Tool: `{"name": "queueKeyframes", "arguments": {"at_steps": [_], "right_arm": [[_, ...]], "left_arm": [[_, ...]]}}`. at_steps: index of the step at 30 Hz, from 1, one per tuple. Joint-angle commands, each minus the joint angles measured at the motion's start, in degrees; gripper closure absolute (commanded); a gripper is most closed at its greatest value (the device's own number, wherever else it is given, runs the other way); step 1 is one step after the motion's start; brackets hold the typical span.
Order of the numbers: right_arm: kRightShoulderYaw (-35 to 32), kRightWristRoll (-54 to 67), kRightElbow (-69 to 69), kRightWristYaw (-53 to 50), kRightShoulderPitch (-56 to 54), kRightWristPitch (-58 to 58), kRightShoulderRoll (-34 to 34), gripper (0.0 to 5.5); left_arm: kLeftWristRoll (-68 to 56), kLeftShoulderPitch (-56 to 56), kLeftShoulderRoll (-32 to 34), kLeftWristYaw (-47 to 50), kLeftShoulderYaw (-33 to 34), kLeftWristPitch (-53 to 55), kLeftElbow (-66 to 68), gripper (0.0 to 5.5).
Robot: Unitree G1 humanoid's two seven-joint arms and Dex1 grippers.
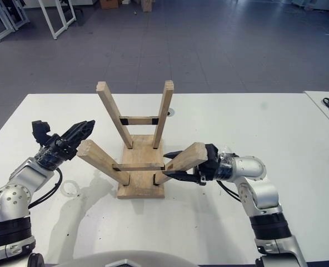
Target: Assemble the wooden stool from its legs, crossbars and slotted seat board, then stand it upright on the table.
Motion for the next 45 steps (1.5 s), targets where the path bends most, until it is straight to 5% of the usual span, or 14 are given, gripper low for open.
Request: {"name": "queueKeyframes", "arguments": {"at_steps": [1, 8, 12, 16, 20, 28, 32, 36, 42, 45], "right_arm": [[2.82, -3.55, -2.15, -2.02, -0.16, 1.79, -0.54, 3.44], [5.15, -7.63, -1.67, -8.19, -2.78, 5.49, 0.27, 3.44], [5.71, -8.71, 2.56, -10.40, -3.15, 4.84, 1.94, 3.44], [6.09, -9.26, 5.57, -11.99, -3.77, 4.05, 3.56, 3.44], [6.17, -9.13, 6.11, -13.25, -3.37, 3.81, 4.02, 3.44], [5.76, -9.61, 7.49, -15.44, -3.48, 3.58, 4.55, 3.44], [5.75, -9.75, 7.80, -16.01, -3.48, 3.46, 4.51, 3.44], [5.96, -9.68, 8.05, -16.30, -3.66, 3.30, 4.44, 3.44], [6.07, -9.50, 7.88, -16.10, -3.92, 3.58, 4.30, 3.44], [6.23, -9.67, 8.11, -16.42, -4.71, 4.21, 4.47, 3.44]], "left_arm": [[0.71, 0.15, 0.44, 0.47, 0.28, -0.40, -0.79, 0.02], [2.00, 1.00, 0.46, 2.86, 2.06, -2.07, -1.96, 0.02], [2.14, -3.17, 2.32, 11.45, 8.36, -3.92, -1.63, 0.02], [-4.22, -9.73, 6.96, 23.57, 8.52, 1.05, -17.99, 0.65], [-6.99, -19.13, 8.37, 38.43, -0.05, 6.81, -29.40, 1.27], [16.34, -23.88, 9.28, 51.64, -31.39, 21.91, -37.65, 2.29], [25.46, -25.19, 12.17, 48.24, -44.61, 24.53, -38.89, 2.29], [36.01, -26.02, 13.41, 44.85, -49.53, 18.22, -38.24, 2.29], [50.26, -22.55, 22.51, 34.85, -69.28, 19.31, -32.22, 2.29], [53.57, -17.89, 21.25, 32.60, -71.78, 19.44, -26.81, 2.29]]}}
